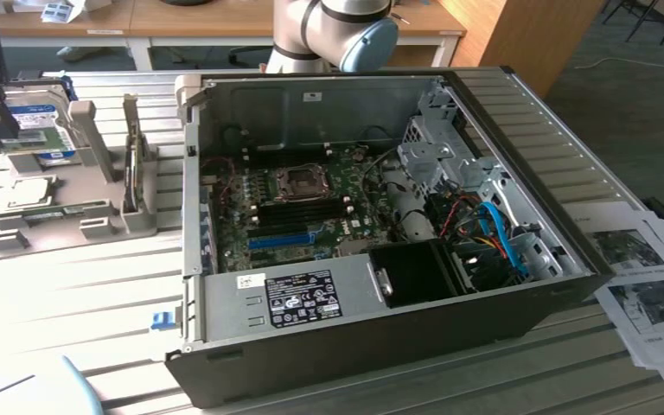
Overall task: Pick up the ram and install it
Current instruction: 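Pick up the ram and move it above insertion slot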
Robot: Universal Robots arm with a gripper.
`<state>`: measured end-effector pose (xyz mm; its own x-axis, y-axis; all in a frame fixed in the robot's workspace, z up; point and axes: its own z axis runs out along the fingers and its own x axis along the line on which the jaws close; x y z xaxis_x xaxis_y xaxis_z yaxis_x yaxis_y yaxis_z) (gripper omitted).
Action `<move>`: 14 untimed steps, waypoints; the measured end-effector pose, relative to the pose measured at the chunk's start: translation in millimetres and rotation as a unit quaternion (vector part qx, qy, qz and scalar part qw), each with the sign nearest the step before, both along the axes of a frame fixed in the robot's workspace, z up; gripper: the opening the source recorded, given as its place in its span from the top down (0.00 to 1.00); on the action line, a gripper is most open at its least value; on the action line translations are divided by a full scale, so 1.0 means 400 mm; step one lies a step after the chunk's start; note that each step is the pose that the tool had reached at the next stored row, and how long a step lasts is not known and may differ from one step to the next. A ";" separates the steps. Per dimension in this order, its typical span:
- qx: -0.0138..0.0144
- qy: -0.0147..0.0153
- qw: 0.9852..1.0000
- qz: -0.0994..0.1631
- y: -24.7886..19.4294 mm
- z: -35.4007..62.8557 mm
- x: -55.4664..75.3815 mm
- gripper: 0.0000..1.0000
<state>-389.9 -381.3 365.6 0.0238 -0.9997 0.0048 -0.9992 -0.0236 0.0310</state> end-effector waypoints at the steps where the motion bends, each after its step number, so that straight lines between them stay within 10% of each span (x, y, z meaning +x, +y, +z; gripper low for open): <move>1: 0.000 0.000 1.000 0.000 0.000 0.026 0.000 0.89; 14: 0.000 0.000 1.000 0.000 0.000 0.060 0.000 0.89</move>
